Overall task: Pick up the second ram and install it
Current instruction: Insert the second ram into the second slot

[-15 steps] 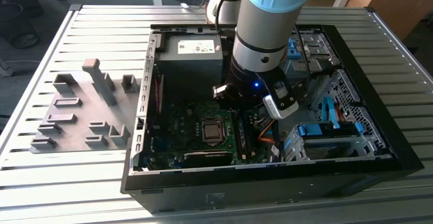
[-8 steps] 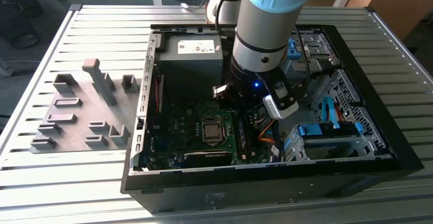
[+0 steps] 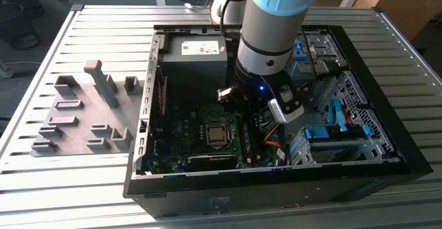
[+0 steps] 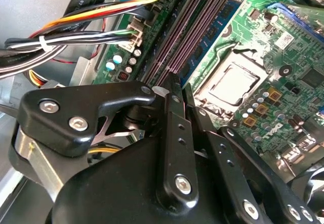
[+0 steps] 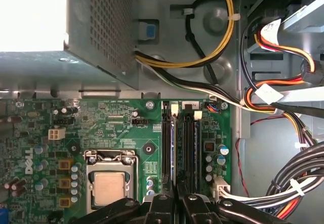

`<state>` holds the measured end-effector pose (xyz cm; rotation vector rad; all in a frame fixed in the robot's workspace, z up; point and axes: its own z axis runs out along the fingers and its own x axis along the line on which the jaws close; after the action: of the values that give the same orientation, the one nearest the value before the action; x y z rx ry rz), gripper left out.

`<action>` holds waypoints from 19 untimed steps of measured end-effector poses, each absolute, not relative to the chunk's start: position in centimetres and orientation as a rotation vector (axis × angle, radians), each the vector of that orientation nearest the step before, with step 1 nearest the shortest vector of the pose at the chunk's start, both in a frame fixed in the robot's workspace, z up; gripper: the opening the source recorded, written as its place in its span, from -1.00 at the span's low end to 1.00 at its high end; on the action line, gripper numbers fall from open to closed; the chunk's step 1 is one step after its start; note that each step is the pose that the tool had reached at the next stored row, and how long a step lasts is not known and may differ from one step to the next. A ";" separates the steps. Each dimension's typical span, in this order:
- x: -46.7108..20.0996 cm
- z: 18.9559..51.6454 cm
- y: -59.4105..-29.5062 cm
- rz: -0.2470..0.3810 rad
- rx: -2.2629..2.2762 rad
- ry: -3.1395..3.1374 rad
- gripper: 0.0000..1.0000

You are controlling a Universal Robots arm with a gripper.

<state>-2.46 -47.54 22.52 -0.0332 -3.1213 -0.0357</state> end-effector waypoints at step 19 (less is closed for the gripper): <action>-2.4 22.0 -47.9 -0.036 -0.062 -3.119 -0.72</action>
<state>-2.36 -47.86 21.96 -0.0619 -3.1185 -0.0356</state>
